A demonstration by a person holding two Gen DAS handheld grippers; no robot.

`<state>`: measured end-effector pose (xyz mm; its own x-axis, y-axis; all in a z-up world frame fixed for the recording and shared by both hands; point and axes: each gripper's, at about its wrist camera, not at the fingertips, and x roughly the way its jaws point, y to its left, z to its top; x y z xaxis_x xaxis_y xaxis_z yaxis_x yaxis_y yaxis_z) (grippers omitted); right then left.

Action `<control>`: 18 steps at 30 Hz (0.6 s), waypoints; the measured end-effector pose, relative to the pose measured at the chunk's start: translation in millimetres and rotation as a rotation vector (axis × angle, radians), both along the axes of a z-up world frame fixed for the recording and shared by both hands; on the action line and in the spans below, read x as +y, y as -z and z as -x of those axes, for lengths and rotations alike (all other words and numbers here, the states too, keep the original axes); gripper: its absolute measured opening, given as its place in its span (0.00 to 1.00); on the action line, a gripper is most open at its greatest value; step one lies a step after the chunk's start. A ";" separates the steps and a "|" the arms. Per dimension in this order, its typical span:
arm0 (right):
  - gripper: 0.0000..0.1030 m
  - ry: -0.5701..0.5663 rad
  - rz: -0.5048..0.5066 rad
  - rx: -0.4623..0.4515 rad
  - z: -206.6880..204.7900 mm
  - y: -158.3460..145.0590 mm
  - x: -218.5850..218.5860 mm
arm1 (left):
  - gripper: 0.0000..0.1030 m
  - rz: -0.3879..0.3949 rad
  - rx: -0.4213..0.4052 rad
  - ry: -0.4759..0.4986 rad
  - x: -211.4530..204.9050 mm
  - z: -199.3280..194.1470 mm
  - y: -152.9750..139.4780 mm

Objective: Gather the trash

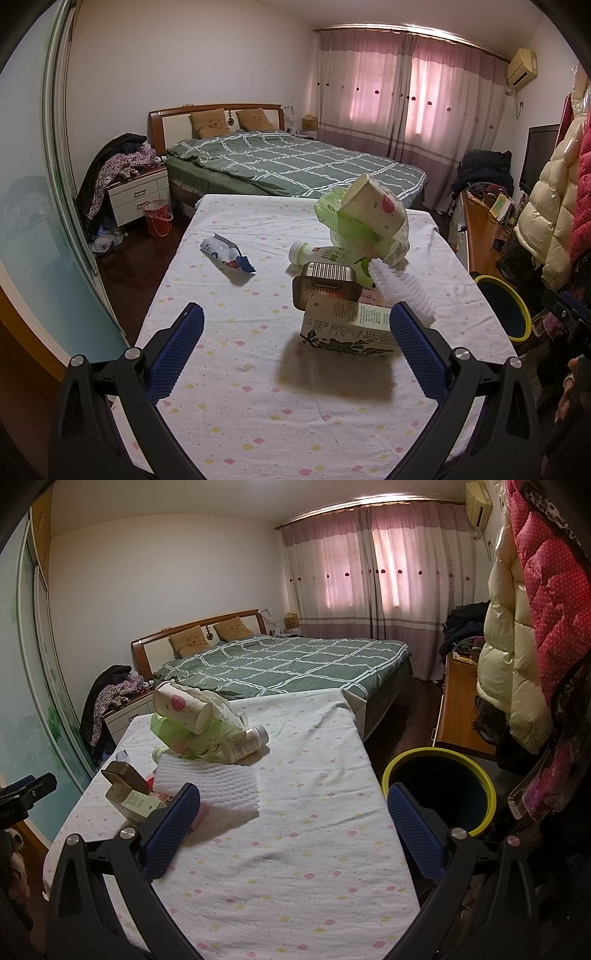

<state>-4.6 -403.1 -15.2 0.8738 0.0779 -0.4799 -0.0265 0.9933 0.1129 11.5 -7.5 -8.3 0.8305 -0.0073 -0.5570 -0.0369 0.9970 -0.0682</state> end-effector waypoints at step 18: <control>0.94 0.006 -0.006 0.002 -4.0 1.2 -3.4 | 0.96 0.001 0.005 -0.001 -2.3 -3.9 2.9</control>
